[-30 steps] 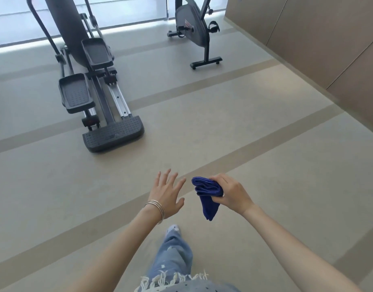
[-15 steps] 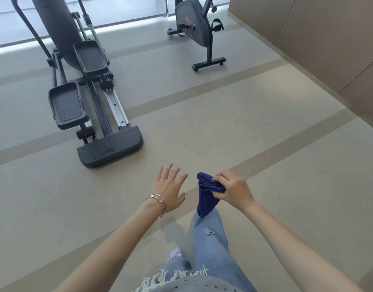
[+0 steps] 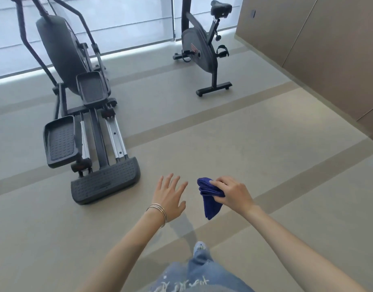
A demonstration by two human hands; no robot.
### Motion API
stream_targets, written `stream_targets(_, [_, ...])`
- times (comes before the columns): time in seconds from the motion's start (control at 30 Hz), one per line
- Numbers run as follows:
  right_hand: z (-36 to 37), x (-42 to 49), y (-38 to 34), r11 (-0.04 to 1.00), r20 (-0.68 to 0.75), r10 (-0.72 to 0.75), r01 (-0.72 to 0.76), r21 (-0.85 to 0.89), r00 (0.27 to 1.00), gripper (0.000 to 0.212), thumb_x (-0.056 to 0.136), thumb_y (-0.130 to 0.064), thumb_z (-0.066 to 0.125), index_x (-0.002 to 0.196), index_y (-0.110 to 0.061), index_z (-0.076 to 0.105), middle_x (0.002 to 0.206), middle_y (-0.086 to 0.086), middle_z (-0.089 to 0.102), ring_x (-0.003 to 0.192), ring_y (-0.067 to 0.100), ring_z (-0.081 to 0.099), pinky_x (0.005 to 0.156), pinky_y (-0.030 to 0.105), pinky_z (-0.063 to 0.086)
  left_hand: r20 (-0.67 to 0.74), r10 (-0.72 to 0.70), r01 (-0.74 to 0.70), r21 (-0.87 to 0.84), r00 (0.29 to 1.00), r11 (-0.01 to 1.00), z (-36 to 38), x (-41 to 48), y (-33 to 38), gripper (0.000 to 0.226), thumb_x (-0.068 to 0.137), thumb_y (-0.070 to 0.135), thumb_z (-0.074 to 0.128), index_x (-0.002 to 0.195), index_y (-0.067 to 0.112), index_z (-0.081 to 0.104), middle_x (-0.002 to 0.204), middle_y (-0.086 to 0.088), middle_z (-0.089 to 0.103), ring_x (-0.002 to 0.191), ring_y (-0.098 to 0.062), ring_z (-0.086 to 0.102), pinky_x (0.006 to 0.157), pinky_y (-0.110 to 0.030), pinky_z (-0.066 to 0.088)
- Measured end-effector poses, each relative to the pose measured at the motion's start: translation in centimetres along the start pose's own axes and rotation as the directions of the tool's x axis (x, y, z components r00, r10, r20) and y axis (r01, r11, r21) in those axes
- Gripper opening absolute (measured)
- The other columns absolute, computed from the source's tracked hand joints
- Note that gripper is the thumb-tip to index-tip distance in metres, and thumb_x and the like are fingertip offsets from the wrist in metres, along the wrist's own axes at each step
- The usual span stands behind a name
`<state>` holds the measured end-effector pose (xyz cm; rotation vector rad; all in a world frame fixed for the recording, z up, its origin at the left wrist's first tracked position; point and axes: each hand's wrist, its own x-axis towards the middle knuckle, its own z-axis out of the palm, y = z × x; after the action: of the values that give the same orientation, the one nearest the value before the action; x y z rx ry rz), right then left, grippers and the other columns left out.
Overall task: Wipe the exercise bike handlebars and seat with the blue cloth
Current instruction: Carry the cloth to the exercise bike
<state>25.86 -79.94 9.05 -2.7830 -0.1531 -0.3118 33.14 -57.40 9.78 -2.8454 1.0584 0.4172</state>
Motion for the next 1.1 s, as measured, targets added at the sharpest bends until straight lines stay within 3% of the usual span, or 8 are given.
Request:
stream_targets(0.37, [0.3,8.5,9.2,0.998,0.044,-0.020,0.022,-0.059,0.999,0.034,0.050,-0.016,0.085,0.081,-0.015,0.072,0.072,-0.001,0.068,0.060,0.019,0.064,0.040,0.020,0.045,0.017,-0.006,0.006,-0.045,1.000,0.999,-2.5,13.2,-1.0,0.065,0.090,0.054,0.038,0.147,0.029,0.018,0.156,-0.003,0.020,0.144,-0.029,0.014,0.117,-0.050,0.006])
stream_targets(0.8, [1.8,29.6,16.9,0.994,0.038,0.035,-0.030,-0.106,0.999,0.036,0.047,-0.016,0.086,0.080,-0.016,0.071,0.068,-0.002,0.064,0.057,0.019,0.061,0.042,0.019,0.039,0.034,-0.023,0.027,-0.114,0.999,0.993,-7.8,34.0,-11.3,0.064,0.089,0.055,0.039,0.145,0.030,0.021,0.152,-0.003,0.028,0.138,-0.026,0.026,0.115,-0.049,0.014])
stream_targets(1.1, [3.1,40.1,22.7,0.993,0.050,0.071,-0.066,-0.095,0.996,0.034,0.049,-0.014,0.084,0.079,-0.015,0.071,0.067,0.000,0.065,0.056,0.020,0.061,0.043,0.021,0.042,0.165,-0.012,0.024,-0.074,0.986,0.997,-8.1,43.3,-15.2,0.063,0.089,0.053,0.040,0.144,0.030,0.023,0.151,-0.004,0.029,0.138,-0.028,0.025,0.115,-0.049,0.015])
